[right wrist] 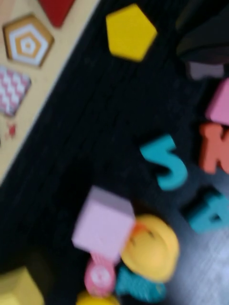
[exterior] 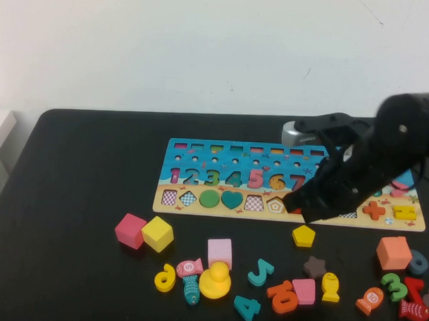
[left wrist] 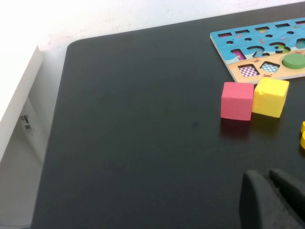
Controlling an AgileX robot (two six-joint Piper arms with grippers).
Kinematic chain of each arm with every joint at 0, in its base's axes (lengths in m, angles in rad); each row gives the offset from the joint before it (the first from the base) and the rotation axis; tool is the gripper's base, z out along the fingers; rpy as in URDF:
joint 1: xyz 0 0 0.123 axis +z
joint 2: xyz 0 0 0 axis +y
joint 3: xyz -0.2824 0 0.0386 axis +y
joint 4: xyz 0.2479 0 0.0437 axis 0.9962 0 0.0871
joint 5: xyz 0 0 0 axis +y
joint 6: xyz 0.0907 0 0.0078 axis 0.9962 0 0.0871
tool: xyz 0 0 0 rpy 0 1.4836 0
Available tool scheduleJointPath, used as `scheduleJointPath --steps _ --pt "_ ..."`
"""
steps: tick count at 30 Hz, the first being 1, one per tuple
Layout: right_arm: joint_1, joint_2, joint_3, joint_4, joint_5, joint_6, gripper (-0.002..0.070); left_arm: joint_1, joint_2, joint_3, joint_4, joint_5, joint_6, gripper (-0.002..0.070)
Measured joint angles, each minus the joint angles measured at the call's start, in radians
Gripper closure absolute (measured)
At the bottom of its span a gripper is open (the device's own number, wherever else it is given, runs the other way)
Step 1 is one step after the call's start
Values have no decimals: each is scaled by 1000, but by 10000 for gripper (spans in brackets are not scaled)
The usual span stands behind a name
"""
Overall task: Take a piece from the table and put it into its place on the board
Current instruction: Pick up the "Pentagon"
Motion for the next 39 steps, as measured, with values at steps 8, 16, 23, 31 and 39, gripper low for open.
scheduleJointPath --steps 8,16,23,31,39 --pt "0 128 -125 -93 101 104 294 0 0 0 0 0 0 676" --pt "0 231 -184 -172 106 187 191 0 0 0 0 0 0 676" --pt "0 277 -208 -179 105 217 190 0 0 0 0 0 2 676" --pt "0 305 -208 -152 84 271 189 0 0 0 0 0 2 676" --pt "11 320 -211 -145 72 323 192 0 0 0 0 0 2 676"
